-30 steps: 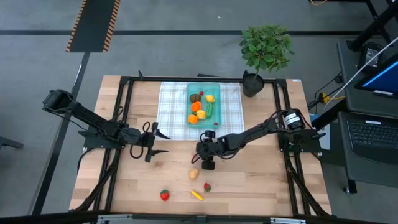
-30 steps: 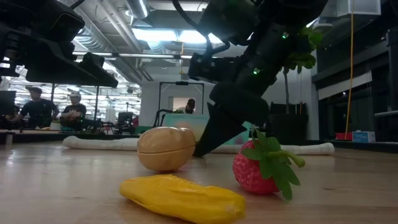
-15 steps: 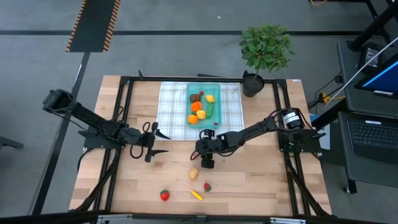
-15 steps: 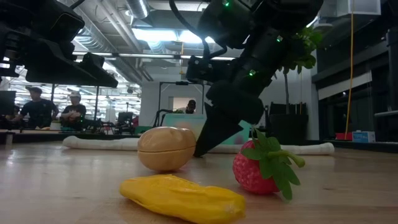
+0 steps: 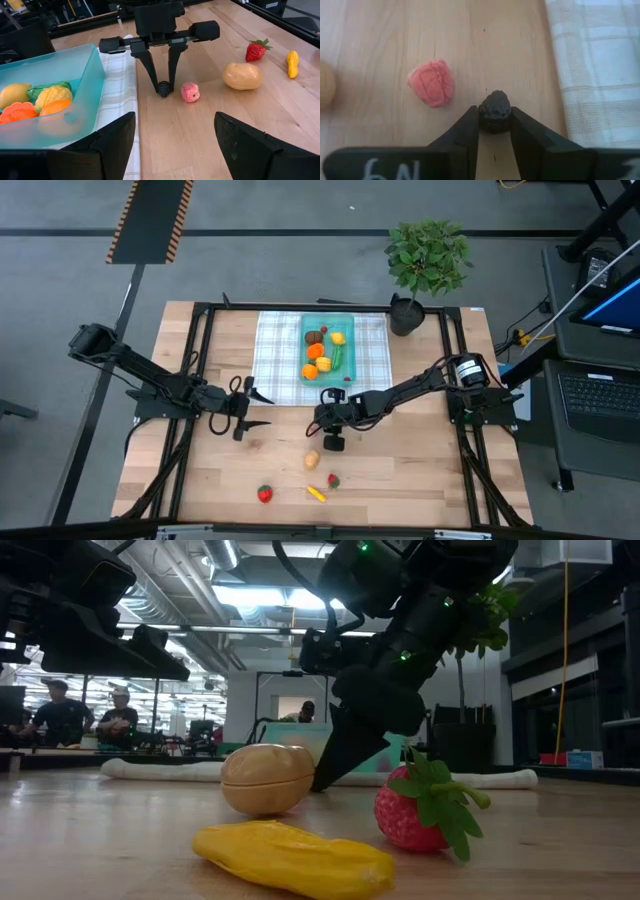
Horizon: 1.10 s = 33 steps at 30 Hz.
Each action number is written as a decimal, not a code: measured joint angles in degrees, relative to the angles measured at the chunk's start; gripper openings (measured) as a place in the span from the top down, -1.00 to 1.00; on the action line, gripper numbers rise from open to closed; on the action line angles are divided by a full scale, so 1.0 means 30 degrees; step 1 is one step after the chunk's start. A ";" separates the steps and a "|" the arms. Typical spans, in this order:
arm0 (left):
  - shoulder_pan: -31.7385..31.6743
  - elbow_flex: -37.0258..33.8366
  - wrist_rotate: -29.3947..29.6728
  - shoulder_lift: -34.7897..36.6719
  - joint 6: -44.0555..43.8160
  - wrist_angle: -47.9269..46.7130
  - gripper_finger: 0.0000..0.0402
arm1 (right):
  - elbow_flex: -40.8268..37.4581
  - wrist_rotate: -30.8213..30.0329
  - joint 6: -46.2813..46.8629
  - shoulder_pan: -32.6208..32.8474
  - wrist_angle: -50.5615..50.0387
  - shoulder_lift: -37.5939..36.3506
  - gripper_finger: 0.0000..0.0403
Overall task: Pick and placing Produce into tupperware
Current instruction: Put the blackberry into the green bin
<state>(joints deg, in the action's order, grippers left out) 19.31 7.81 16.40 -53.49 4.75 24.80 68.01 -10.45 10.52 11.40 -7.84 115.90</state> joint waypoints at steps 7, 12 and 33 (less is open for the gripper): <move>0.0000 0.0000 0.0000 0.0000 0.0000 0.0000 -0.32 | 0.0000 0.0004 0.0414 -0.0006 0.0123 0.0000 0.55; 0.0000 0.0000 0.0000 0.0000 0.0000 -0.0007 -0.32 | 0.0000 -0.0054 0.0415 -0.0376 0.0177 0.0000 0.55; -0.0162 -0.0015 0.0007 0.0007 0.0131 -0.0627 -0.32 | -0.0007 0.1169 0.0381 -0.1764 -0.0233 -0.2592 0.56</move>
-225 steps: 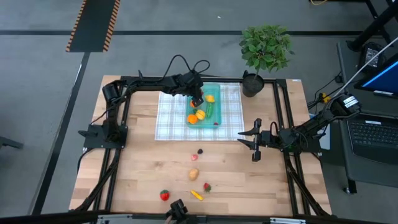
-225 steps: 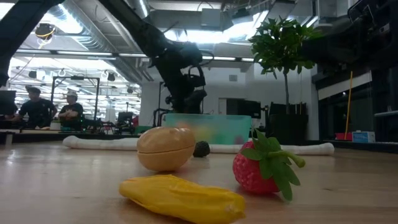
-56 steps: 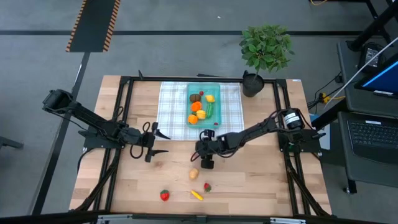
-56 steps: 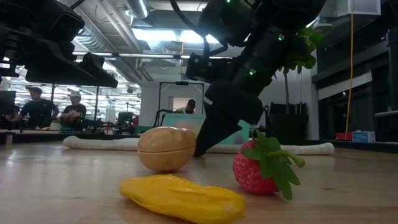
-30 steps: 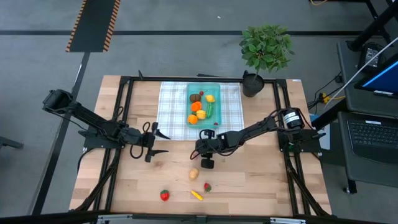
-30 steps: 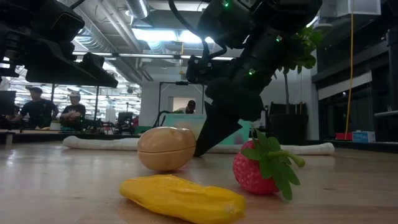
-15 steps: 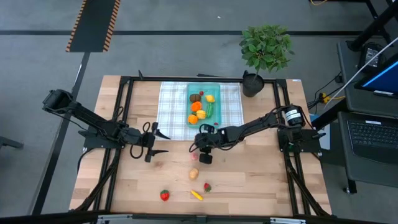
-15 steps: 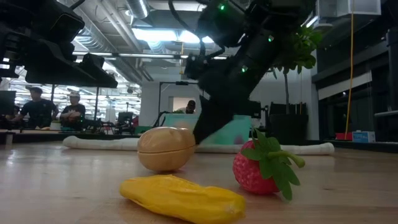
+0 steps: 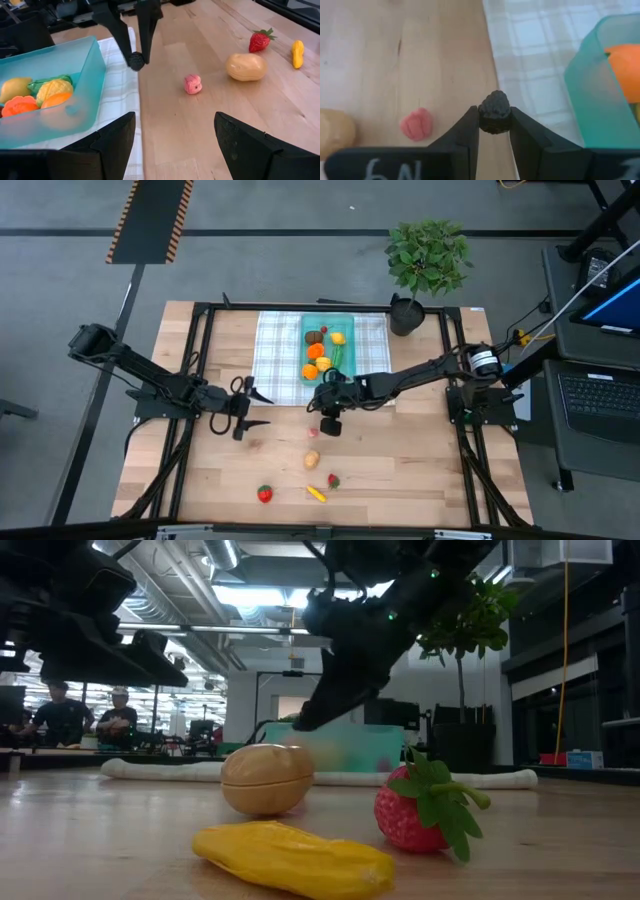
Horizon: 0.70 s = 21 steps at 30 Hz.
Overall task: Pick and placing Produce into tupperware
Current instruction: Put the blackberry into the green bin
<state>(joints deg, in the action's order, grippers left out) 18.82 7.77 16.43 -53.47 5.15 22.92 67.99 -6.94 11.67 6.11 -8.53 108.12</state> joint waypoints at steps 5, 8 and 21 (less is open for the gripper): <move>-0.0246 0.0000 0.0000 0.0000 0.0000 0.0000 -0.32 | 0.0000 -0.1241 -0.0260 0.0030 -0.1159 -0.0785 0.56; -0.0312 0.0000 0.0000 0.0000 -0.0003 -0.0004 -0.32 | -0.0351 -0.1808 -0.0166 0.0008 -0.1213 -0.1484 0.55; -0.0304 0.0000 0.0000 0.0000 -0.0001 -0.0047 -0.32 | -0.8034 -0.2382 -0.0988 0.0015 1.1296 -0.4734 0.56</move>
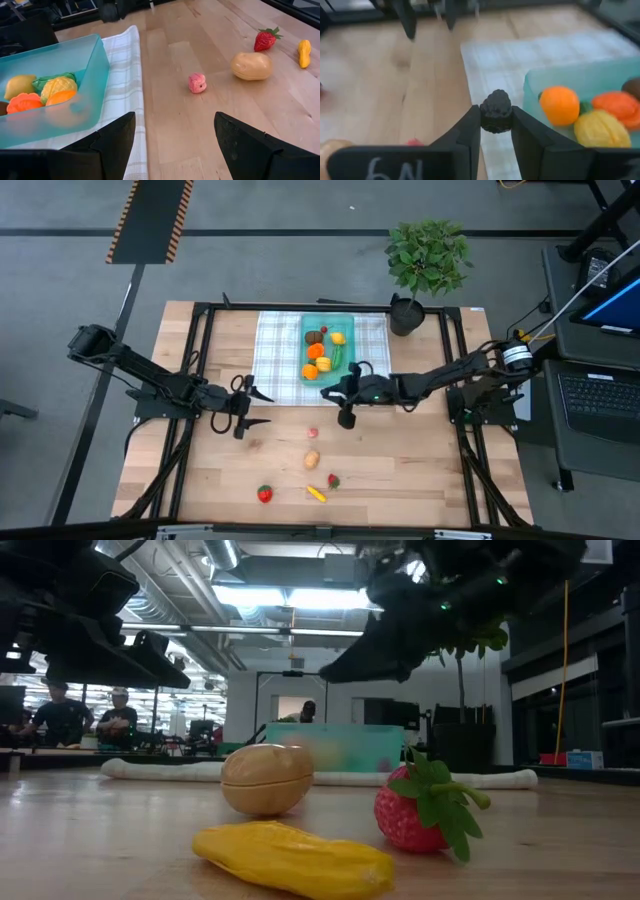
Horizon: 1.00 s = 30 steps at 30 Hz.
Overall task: Pick and placing Produce into tupperware
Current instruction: Put the blackberry into the green bin
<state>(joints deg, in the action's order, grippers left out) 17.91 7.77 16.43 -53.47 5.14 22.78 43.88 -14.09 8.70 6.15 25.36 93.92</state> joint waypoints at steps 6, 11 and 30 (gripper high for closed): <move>-0.0003 0.0000 0.0000 0.0000 0.0001 0.0047 -0.32 | -0.2906 0.0000 -0.0504 -0.0029 0.6389 -0.0354 0.56; -0.0002 0.0000 0.0000 0.0000 0.0001 0.0047 -0.32 | -0.4876 0.0061 -0.0514 -0.0051 1.0492 -0.0347 0.56; 0.0000 0.0000 0.0000 0.0000 0.0023 0.0061 -0.32 | -0.5772 0.0361 -0.1578 -0.0051 1.4210 -0.0339 0.56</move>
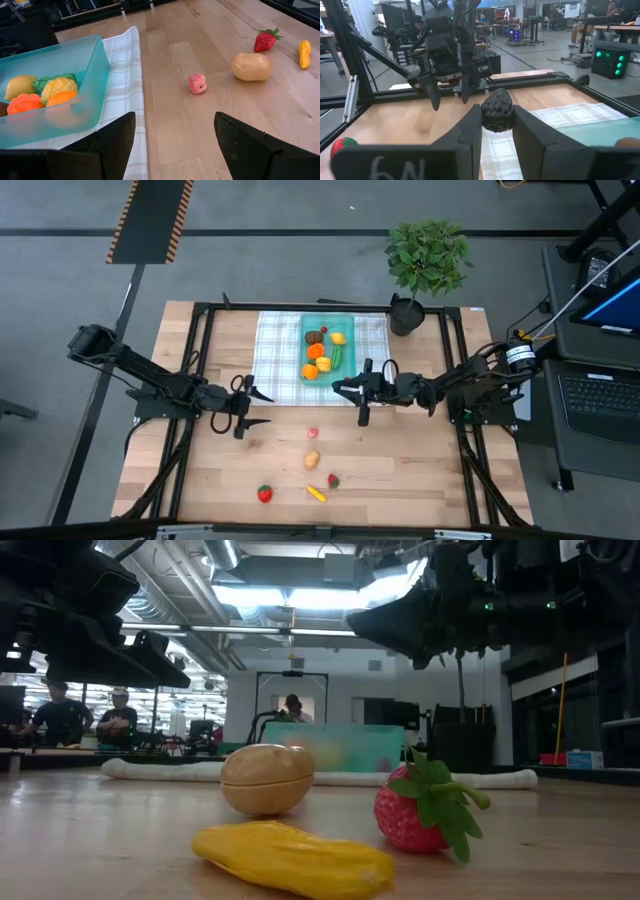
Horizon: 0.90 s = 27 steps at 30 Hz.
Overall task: Pick and placing Produce into tupperware
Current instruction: Put the blackberry into the green bin
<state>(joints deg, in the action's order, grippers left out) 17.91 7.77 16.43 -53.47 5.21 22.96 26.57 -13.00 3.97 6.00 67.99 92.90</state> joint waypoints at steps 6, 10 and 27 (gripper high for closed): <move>0.0000 0.0000 0.0000 0.0000 0.0000 0.0001 -0.32 | 0.0000 -0.0386 0.0033 -0.0082 0.0000 0.0000 0.56; 0.0000 0.0000 0.0000 0.0000 -0.0007 0.0008 -0.32 | 0.0000 -0.2127 0.0320 -0.0224 -0.0007 0.0000 0.56; 0.0000 0.0000 0.0000 0.0000 -0.0011 0.0004 -0.32 | 0.0014 -0.9582 -0.0488 -0.0248 -0.0255 0.0008 0.56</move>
<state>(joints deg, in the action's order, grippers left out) 17.91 7.77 16.43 -53.47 5.18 22.97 26.61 -41.75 2.50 5.26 67.22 92.93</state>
